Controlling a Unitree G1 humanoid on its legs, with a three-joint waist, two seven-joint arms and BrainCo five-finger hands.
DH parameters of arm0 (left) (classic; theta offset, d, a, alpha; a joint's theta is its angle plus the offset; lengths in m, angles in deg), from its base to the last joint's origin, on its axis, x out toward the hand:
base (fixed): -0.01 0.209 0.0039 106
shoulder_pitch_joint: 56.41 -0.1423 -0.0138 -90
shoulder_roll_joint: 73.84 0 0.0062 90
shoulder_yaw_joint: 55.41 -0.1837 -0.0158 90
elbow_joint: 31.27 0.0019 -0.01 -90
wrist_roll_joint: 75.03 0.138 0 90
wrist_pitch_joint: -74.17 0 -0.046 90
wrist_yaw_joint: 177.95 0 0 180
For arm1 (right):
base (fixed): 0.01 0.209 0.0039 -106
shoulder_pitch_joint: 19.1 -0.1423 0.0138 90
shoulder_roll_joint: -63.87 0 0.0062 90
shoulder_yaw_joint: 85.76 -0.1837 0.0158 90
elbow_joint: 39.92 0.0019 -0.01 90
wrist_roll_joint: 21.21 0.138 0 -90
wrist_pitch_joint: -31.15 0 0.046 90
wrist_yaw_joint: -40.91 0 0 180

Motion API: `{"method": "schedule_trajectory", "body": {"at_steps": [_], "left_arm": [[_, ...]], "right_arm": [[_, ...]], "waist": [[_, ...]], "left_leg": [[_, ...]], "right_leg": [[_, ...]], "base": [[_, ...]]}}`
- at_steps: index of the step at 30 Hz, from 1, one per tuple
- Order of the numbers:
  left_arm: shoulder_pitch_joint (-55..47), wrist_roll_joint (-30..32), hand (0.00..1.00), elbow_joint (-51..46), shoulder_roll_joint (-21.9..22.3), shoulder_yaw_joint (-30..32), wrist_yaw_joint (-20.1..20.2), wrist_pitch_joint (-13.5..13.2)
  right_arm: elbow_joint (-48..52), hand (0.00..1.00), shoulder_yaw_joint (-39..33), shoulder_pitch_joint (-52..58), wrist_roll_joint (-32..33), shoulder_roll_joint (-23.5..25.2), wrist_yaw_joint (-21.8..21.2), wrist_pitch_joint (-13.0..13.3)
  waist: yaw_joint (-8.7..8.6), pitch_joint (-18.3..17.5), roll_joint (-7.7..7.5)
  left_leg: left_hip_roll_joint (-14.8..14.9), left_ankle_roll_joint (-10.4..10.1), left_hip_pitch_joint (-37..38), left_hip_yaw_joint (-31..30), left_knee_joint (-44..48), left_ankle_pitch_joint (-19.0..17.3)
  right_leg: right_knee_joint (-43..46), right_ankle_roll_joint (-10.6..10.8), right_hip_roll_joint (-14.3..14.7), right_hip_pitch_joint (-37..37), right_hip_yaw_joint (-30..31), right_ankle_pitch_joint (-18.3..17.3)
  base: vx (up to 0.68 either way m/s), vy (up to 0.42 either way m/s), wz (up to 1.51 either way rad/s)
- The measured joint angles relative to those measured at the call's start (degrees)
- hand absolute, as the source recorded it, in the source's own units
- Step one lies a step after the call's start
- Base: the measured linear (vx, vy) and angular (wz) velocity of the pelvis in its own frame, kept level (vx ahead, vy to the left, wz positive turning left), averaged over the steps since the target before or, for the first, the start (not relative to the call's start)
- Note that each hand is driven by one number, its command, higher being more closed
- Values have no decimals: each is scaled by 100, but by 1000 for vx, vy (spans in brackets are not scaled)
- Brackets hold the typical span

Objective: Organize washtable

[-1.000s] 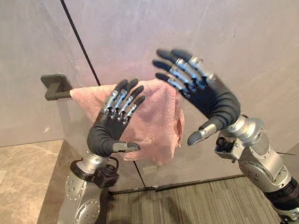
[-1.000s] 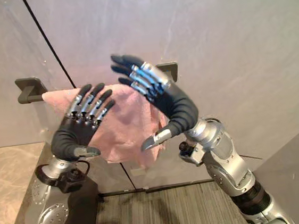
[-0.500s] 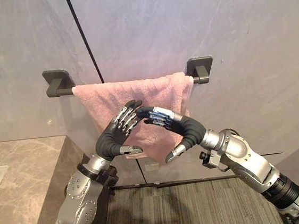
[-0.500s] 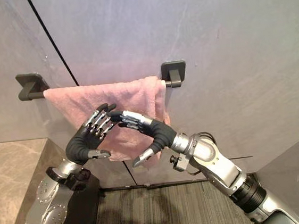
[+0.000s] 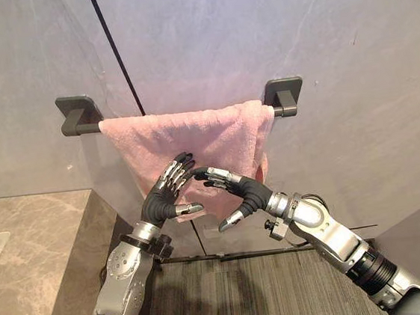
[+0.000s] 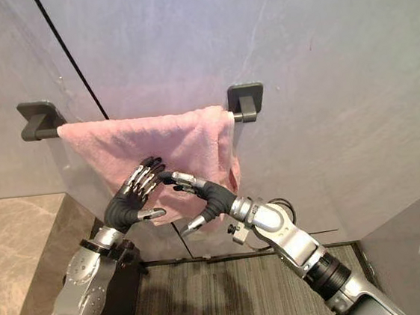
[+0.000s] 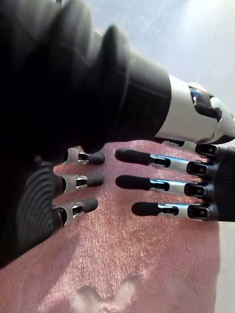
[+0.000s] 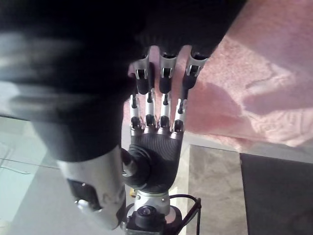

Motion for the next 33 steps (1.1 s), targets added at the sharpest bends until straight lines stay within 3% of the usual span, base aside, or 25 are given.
{"method": "schedule_trajectory", "body": {"at_steps": [7,16,33], "left_arm": [[86,394,0,255,225,317,-253,-3],[86,633,0,423,557,893,-569,-11],[-11,842,0,437,965,1718,-832,-19]], "right_arm": [[-248,0,-231,169,-250,280,139,-2],[-254,0,-1047,482,-301,529,353,1],[20,0,-2446,1124,57,1004,387,17]], "waist": [[-2,9,13],[-2,13,10],[-8,144,-25]], "left_leg": [[-1,0,3,12,-1,0],[1,0,7,23,0,-1],[1,-1,22,36,0,-6]], "right_leg": [[3,0,0,-10,21,0],[-4,0,3,-8,30,0],[-7,0,3,1,47,1]], "base": [[-4,0,0],[0,0,0],[0,0,0]]}}
